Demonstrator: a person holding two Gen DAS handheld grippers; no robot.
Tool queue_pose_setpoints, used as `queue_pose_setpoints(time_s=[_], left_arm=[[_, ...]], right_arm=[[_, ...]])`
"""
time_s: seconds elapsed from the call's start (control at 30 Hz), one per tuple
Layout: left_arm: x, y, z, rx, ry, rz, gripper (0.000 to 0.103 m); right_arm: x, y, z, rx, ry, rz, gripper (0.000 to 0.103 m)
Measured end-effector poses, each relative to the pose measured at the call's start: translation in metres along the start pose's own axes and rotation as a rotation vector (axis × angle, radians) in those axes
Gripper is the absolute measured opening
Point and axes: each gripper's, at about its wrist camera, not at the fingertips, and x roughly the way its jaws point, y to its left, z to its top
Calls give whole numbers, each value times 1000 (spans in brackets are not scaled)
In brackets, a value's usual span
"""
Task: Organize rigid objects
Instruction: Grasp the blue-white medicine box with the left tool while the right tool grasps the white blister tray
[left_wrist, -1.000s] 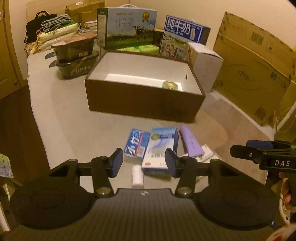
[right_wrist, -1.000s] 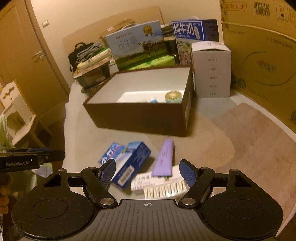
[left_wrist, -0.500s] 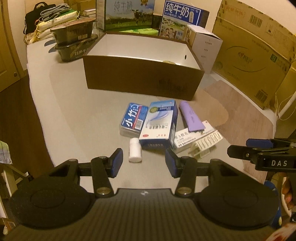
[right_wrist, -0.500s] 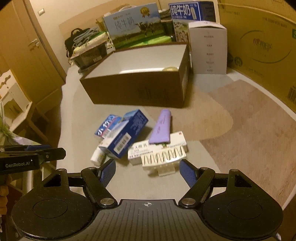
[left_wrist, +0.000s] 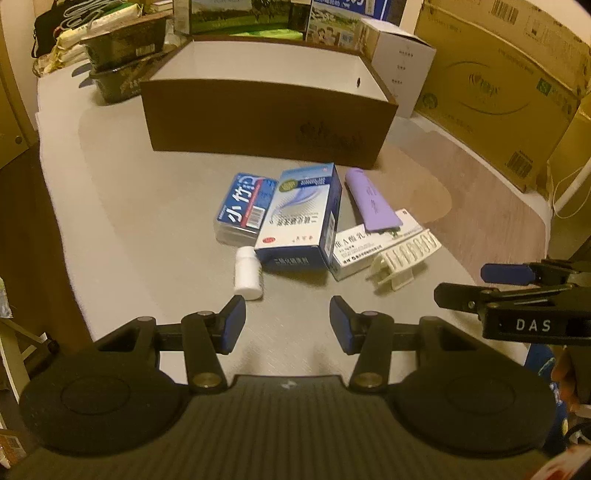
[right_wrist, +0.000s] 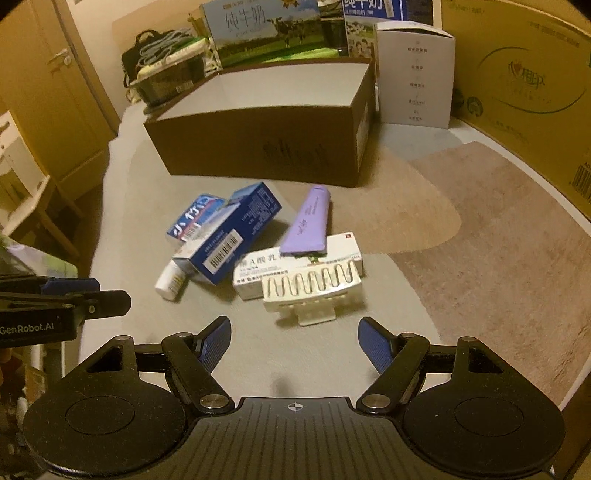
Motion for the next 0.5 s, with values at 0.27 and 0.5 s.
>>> queue_pose_setpoints(time_s=[0.27, 0.5], left_arm=[[17, -1, -1, 11, 15, 15, 49], [33, 1, 1, 17, 26, 27, 49]], right_arm=[[14, -3, 1, -12, 7, -14, 76], [33, -4, 2, -33, 21, -30, 76]])
